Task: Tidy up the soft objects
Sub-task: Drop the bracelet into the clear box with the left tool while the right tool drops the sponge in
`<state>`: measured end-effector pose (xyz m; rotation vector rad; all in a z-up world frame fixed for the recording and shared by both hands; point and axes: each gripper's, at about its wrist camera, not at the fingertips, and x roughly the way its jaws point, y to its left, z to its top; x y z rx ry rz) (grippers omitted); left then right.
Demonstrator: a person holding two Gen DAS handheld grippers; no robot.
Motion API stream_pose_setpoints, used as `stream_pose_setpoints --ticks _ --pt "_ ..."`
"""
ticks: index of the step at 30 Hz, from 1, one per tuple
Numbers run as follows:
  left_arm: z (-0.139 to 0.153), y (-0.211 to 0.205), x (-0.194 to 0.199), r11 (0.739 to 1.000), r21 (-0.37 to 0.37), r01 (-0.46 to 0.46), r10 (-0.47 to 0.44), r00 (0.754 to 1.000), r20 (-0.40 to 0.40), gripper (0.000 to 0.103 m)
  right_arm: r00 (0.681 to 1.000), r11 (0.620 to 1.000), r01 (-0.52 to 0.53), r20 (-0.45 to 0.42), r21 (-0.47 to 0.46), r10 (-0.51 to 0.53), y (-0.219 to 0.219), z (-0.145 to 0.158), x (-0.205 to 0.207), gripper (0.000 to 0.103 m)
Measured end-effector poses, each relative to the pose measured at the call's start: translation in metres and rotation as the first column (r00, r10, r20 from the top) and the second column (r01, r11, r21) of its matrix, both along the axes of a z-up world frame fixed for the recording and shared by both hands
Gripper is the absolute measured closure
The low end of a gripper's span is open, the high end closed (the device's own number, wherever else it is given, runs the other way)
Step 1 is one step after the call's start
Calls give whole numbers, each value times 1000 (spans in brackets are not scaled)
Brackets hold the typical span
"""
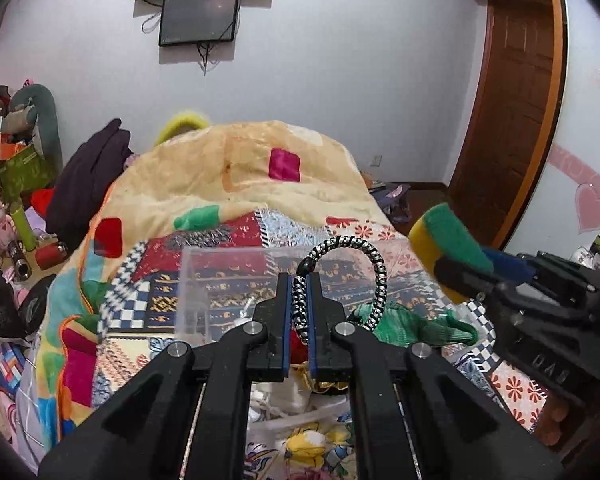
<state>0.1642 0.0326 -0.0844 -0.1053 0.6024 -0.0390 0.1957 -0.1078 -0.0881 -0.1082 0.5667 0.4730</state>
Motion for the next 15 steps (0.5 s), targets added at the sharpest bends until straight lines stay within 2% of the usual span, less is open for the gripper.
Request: stream_pose_setpoints --ticks 6,13,15 --pt "-25 -11 20 999 29 15 -13 998 -67 98 997 999 3 -77 -42 -6 1 -25 15 72" --pt "-43 -18 32 998 14 67 -64 988 -140 97 994 997 -9 -107 -73 1 0 -32 20 71" --pt "-44 -19 31 997 10 72 -69 987 -144 97 993 997 -12 -114 -75 4 0 -32 20 64"
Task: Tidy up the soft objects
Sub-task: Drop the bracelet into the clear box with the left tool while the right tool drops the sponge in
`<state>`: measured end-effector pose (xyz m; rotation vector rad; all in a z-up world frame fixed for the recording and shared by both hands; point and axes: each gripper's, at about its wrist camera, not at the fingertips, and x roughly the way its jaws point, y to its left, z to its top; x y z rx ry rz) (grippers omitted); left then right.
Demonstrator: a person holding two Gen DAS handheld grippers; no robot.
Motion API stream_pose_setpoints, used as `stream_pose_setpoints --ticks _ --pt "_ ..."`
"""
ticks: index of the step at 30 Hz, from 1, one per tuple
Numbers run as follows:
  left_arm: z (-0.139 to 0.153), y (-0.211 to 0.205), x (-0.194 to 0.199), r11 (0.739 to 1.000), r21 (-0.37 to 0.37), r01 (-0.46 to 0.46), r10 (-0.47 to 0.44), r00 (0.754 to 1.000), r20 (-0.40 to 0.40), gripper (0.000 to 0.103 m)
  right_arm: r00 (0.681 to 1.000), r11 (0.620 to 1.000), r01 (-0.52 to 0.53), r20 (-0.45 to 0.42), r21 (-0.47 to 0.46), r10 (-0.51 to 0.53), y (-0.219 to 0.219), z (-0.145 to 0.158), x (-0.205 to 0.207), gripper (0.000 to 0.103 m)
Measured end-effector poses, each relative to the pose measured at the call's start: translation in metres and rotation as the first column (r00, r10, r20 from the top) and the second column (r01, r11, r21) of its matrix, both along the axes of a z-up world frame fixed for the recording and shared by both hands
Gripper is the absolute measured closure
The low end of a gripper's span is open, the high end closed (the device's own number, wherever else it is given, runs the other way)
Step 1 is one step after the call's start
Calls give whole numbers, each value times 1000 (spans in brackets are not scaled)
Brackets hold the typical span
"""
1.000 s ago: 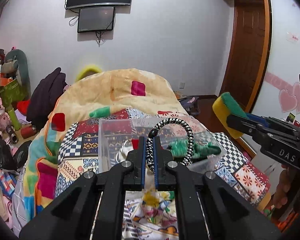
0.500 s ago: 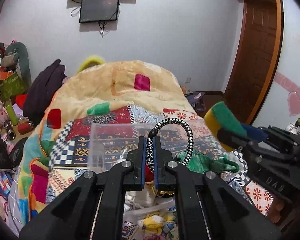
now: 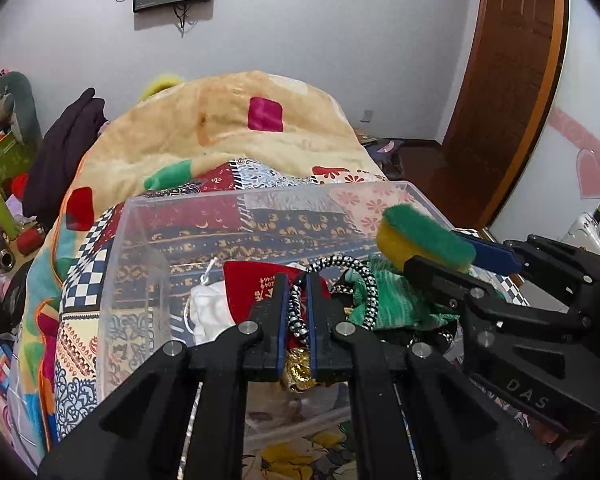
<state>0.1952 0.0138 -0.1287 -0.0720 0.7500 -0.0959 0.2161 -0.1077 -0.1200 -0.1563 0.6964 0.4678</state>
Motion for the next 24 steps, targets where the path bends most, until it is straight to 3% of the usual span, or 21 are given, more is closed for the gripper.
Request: stream_pose_setpoints --ticks 3,6,10,13,17,19,22,24 --pt "1 -1 -2 1000 -4 6 -6 1000 -2 92 1000 1000 10 16 2 -10 -3 3 -3 46" --pt "7 1 -9 1000 -14 5 -5 1000 14 84 999 1000 9 38 14 -10 -9 9 -8 44" --pt "20 6 -22 999 -36 -4 6 999 54 63 998 999 6 68 38 -9 -17 20 -19 44" --pt "35 10 -37 999 -40 -6 10 995 100 57 996 998 6 92 55 -11 -23 27 -29 43" --pt "52 16 -61 999 -36 -20 26 987 162 43 992 996 12 123 84 -23 -33 36 -43 31" --pt "57 18 -74 999 -22 -29 33 982 188 37 990 995 13 138 95 -26 -38 39 -51 30" --pt "57 19 -88 1000 -8 -26 27 980 198 27 990 995 6 140 98 -20 -41 40 -60 27" --pt "53 19 -97 1000 9 -29 27 981 193 20 990 996 3 142 88 -15 -42 36 -67 19"
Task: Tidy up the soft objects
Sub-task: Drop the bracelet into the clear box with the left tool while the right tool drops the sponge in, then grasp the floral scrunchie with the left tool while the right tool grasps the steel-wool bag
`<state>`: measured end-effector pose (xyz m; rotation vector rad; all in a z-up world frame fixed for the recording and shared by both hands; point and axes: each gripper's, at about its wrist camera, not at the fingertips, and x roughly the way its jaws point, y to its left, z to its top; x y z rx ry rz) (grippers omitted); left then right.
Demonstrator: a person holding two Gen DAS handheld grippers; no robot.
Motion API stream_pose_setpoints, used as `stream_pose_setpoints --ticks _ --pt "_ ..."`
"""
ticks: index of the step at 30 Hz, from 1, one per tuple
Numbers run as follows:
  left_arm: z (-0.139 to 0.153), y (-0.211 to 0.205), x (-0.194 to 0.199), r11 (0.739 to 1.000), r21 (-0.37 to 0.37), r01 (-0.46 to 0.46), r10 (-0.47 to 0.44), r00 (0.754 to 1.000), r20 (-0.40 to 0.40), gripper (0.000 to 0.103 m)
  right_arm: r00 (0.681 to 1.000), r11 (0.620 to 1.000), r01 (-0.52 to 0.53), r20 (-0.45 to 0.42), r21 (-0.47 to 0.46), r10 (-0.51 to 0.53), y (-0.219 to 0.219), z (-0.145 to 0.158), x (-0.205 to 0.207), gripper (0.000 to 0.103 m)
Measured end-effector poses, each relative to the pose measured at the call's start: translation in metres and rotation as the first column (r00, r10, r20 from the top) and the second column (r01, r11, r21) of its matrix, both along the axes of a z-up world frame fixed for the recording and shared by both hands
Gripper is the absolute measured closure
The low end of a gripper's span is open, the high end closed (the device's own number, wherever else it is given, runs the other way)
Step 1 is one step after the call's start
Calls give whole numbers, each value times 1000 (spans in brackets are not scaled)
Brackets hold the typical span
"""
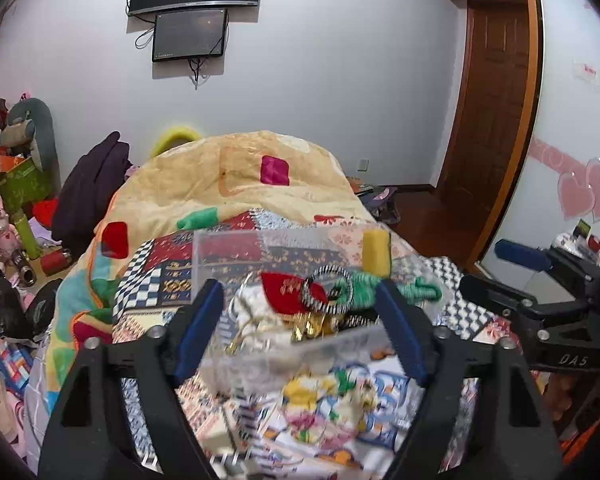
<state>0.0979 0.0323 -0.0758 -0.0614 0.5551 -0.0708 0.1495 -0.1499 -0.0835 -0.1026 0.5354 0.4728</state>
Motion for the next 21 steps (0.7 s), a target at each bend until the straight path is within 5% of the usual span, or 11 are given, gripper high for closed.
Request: stream_pose_setpoints --ticks 10,21 --pt "-52 -1 -10 1000 19 -15 17 993 -119 16 986 998 -43 -161 -50 34 4 -56 -14 19" --pt "-101 -6 -6 1000 2 3 -2 965 -264 43 952 992 -101 -297 -71 76 10 -98 -21 24"
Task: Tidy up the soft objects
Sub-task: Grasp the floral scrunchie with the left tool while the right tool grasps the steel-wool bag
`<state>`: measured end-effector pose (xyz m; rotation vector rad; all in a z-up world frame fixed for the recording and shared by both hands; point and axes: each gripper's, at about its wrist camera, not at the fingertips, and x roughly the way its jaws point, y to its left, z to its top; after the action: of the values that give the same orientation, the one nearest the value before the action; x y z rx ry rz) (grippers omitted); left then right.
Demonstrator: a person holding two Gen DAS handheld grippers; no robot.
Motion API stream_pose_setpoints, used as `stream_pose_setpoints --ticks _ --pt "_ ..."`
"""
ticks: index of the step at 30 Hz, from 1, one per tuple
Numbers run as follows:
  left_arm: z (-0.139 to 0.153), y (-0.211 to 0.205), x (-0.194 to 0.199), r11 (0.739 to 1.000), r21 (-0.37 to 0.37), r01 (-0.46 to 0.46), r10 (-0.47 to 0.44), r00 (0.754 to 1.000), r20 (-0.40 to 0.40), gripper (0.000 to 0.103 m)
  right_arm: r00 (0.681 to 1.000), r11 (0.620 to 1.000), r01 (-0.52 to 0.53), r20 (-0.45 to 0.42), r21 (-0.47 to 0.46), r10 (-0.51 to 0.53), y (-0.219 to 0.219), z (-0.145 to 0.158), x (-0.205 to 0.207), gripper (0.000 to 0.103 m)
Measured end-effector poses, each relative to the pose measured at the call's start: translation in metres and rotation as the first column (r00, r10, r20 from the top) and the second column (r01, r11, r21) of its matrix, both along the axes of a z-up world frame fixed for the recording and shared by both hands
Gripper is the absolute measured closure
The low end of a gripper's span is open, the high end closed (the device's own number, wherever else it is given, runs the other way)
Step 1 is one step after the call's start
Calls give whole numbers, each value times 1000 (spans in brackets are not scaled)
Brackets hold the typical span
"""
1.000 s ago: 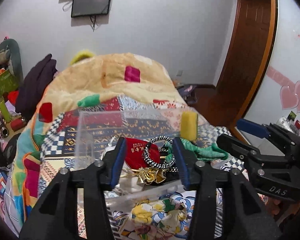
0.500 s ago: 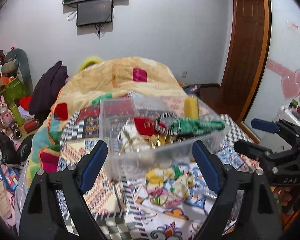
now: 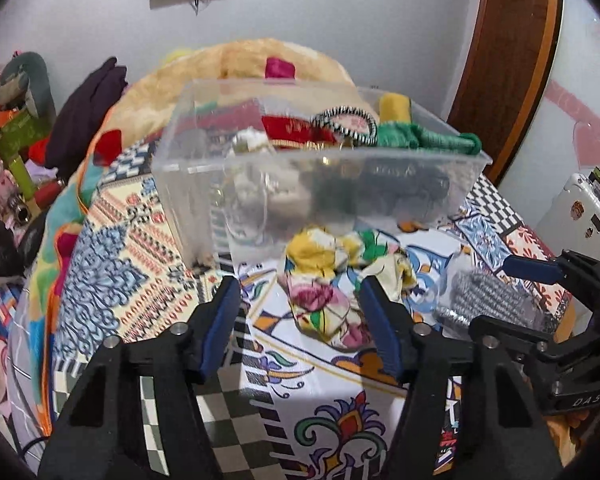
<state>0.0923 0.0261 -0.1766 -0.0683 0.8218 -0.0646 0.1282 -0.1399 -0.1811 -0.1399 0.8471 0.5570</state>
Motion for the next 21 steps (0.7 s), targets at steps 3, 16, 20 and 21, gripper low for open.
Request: stream_pose_setpoints --ticks 3,16,20,21 --pt "-5 1 2 1000 -8 3 -3 1000 -19 50 1000 1000 -14 -24 -9 14 1 -6 -2 37" --pt "-8 3 -1 999 -38 9 -10 1000 -29 94 1000 1000 -25 -9 8 25 1 -1 -9 71" --pt "-2 1 -7 999 -36 18 -18 1000 -5 96 999 999 -26 25 18 26 0 10 -11 72" --pt "2 1 -10 999 -39 22 -22 1000 4 96 999 999 -25 34 22 24 -1 13 -12 72"
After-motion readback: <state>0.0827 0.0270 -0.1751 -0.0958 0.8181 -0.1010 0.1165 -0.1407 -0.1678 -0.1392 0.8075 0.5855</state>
